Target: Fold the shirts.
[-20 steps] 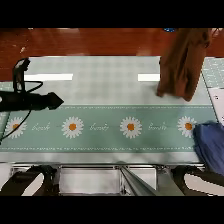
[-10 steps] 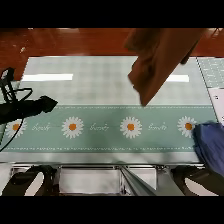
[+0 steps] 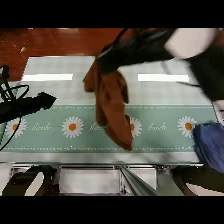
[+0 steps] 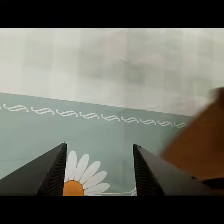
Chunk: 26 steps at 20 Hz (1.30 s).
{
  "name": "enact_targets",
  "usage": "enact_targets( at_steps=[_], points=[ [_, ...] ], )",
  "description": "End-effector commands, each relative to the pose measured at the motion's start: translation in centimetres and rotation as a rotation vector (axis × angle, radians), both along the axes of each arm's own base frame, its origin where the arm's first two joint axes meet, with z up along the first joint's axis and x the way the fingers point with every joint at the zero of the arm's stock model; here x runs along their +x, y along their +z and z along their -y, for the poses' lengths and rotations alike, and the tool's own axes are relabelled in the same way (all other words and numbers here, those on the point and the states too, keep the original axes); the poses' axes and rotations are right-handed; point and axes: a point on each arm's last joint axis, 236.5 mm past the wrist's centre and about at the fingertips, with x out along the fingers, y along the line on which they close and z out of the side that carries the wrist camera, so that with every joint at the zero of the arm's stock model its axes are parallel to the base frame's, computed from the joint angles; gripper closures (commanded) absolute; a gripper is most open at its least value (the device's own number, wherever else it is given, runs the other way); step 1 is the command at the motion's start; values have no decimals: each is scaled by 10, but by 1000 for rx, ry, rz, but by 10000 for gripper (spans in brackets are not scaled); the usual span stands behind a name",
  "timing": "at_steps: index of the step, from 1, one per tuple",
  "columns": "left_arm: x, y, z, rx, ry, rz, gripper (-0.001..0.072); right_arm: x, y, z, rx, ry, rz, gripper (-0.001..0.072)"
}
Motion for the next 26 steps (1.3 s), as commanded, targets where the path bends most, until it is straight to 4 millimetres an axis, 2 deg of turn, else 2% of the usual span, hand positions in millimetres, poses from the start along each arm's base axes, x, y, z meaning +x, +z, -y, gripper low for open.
enact_targets(
  at_steps=[1, 3, 4, 5, 6, 7, 8, 9, 11, 13, 14, 16, 17, 19, 21, 23, 26],
  points=[
    [-1, -1, 0, -1, -2, -6, 202, -35, -134, -65, -71, 62, -298, 690],
    [-2, -2, 1, 0, -5, -12, 202, -55, -185, -91, -81, 88, -436, 672],
    [-3, -2, 0, 1, -5, -13, 202, -59, -201, -97, -71, 72, -499, 477],
    [-3, -2, 0, 2, -5, -13, 202, -55, -208, -95, -68, 52, -523, 310],
    [-3, -2, 0, 2, -5, -13, 202, -42, -205, -85, -59, 24, -524, 305],
    [-3, -2, 0, 3, -7, -13, 202, -26, -193, -70, -41, -9, -518, 305],
    [-4, -3, 1, 4, -10, -16, 202, -5, -175, -48, -12, -53, -500, 305],
    [-4, -4, 1, 5, -12, -20, 201, 18, -149, -17, 23, -109, -474, 306],
    [-9, -8, 0, 19, -22, -41, 202, 58, -97, 68, 52, -244, -390, 306],
    [-15, -18, -3, 41, -31, -78, 202, 72, -71, 161, -7, -412, -326, 307],
    [-22, -28, 0, 32, -40, -119, 202, 67, -71, 209, -57, -509, -317, 309],
    [-42, -58, 19, -60, -70, -256, 202, 38, -97, 279, -128, -663, -356, 313],
    [-51, -72, 32, -133, -73, -321, 202, 17, -117, 298, -134, -711, -397, 315],
    [-58, -87, 63, -286, -128, -375, 202, -35, -165, 318, -129, -779, -500, 315],
    [-58, -99, 86, -385, -189, -410, 202, -81, -203, 314, -114, -791, -586, 315],
    [-65, -126, 95, -382, -222, -504, 201, -122, -232, 293, -67, -767, -672, 315],
    [-66, -166, 103, -344, -209, -590, 203, -165, -261, 258, -14, -699, -790, 315]
  ],
)
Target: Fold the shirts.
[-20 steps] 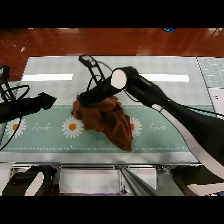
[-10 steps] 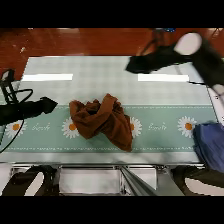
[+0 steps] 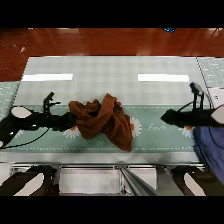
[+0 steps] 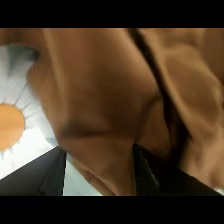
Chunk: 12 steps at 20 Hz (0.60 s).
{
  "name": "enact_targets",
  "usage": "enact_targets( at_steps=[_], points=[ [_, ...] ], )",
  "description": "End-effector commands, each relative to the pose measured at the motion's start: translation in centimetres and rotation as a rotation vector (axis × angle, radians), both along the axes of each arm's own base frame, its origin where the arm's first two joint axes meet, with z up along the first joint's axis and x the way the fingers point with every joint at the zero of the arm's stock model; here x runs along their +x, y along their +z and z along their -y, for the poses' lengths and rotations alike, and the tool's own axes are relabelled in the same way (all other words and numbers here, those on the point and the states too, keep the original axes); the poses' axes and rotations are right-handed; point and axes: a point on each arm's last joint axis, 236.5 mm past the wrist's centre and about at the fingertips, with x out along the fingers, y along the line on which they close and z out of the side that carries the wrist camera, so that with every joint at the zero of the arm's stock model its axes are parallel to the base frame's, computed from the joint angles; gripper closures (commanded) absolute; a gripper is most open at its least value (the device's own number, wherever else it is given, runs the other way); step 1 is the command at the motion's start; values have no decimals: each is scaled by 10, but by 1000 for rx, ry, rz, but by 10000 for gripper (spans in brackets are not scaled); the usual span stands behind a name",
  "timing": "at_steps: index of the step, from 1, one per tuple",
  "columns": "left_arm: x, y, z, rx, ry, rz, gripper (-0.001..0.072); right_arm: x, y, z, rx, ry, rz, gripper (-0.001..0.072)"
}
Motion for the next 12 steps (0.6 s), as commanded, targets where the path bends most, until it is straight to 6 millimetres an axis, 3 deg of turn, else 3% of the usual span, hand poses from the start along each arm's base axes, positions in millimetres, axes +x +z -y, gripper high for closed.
enact_targets(
  at_steps=[1, 2, 3, 7, 12],
  points=[
    [-1, -35, 16, -4, -26, -75, 272, -59, -38, -40, 136, 22, -120, 315],
    [2, -35, 18, -6, -54, -64, 567, -67, -41, -53, 166, 47, -134, 315],
    [5, -31, 20, -11, -89, -40, 693, -72, -41, -66, 187, 66, -139, 315],
    [19, -11, 24, -34, -136, 12, 693, -76, -50, -103, 221, 87, -164, 315],
    [21, -9, 24, -36, -138, 17, 693, -72, -65, -172, 327, 127, -187, 315]
  ],
)
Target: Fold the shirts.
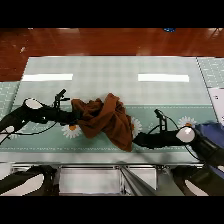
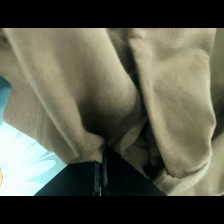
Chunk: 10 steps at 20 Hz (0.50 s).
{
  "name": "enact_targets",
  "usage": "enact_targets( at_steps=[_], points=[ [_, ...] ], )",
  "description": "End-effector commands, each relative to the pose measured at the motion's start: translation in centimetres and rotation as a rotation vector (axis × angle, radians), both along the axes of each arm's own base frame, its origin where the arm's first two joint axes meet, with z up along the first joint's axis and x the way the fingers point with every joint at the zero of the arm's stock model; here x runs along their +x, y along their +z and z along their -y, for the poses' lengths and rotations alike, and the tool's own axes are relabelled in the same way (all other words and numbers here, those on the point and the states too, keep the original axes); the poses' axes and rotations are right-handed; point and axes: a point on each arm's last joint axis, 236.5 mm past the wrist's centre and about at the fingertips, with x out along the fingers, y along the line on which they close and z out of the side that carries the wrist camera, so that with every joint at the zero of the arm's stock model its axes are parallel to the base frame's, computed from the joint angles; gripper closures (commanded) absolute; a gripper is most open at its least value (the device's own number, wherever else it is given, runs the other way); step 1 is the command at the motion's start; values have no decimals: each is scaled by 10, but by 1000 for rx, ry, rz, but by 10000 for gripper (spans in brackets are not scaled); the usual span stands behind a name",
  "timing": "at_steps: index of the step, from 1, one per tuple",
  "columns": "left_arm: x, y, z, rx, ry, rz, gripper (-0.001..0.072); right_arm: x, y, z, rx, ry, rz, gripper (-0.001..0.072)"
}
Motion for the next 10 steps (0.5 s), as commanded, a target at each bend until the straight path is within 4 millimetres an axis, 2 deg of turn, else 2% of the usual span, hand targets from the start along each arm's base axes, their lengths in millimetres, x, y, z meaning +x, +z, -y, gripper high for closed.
enact_targets(
  at_steps=[1, 3, 4, 6, 7, 8, 10],
  points=[
    [2, 2, 1, -4, -9, 8, 693, 13, -9, -47, 61, -11, 12, 315],
    [2, 2, 1, -4, -8, 8, 692, 29, -13, -66, 53, 11, 31, 316],
    [2, 2, 1, -4, -8, 9, 693, 38, -14, -74, 50, 27, 40, 405],
    [8, 9, -2, -14, -4, 16, 693, 58, -1, -87, 64, 130, 120, 694],
    [15, 21, -7, -34, -5, 33, 693, 73, 18, -89, 80, 182, 176, 690],
    [28, 41, -15, -54, 2, 67, 693, 94, 41, -83, 73, 205, 244, 691],
    [65, 100, -41, -76, 45, 206, 693, 159, 109, -46, 14, 152, 423, 692]
  ],
)
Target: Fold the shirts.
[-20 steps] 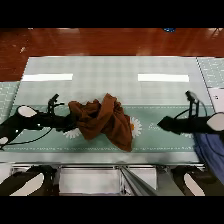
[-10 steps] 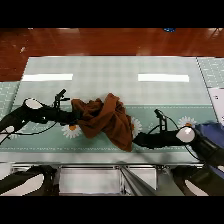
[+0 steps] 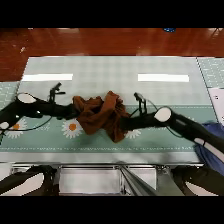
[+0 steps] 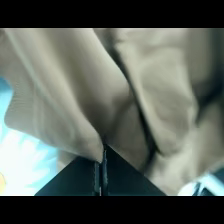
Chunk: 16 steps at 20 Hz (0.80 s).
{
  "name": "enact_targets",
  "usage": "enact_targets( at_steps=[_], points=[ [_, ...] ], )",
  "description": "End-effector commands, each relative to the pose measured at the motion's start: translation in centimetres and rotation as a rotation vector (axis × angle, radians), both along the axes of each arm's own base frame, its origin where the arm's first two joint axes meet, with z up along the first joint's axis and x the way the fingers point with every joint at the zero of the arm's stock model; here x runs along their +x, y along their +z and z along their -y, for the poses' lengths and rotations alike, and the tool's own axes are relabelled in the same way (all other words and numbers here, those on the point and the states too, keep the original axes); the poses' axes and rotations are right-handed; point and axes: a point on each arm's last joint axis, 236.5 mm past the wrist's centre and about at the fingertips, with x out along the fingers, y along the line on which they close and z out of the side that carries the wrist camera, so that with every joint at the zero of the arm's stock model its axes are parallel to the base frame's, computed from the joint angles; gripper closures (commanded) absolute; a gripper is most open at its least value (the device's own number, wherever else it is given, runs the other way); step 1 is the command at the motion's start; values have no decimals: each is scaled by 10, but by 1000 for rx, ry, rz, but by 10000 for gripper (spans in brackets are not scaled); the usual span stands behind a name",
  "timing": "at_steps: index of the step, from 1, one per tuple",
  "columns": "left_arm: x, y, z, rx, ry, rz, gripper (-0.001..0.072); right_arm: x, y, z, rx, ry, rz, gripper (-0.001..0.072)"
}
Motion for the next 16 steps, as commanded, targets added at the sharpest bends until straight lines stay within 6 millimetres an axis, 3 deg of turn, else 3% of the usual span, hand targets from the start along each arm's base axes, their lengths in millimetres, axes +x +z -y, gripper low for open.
enact_targets(
  at_steps=[1, 2, 4, 6, 8, 11, 14, 16],
  points=[
    [47, 97, -36, -46, 51, 208, 693, 86, 101, 51, -79, -18, 285, 692],
    [63, 140, -48, -60, 80, 313, 693, 110, 149, 76, -105, -54, 385, 692],
    [81, 235, -67, -73, 135, 534, 693, 133, 244, 115, -147, -107, 576, 692],
    [79, 316, -78, -28, 157, 729, 693, 127, 335, 142, -198, -131, 757, 692],
    [60, 383, -80, 29, 147, 905, 693, 100, 401, 162, -273, -146, 903, 692],
    [19, 445, -83, 130, 162, 1060, 693, 44, 461, 191, -352, -204, 1050, 692],
    [-22, 469, -80, 254, 181, 1151, 693, -13, 486, 220, -413, -286, 1118, 692],
    [-52, 473, -72, 325, 179, 1184, 693, -46, 486, 227, -422, -295, 1110, 692]
  ],
)
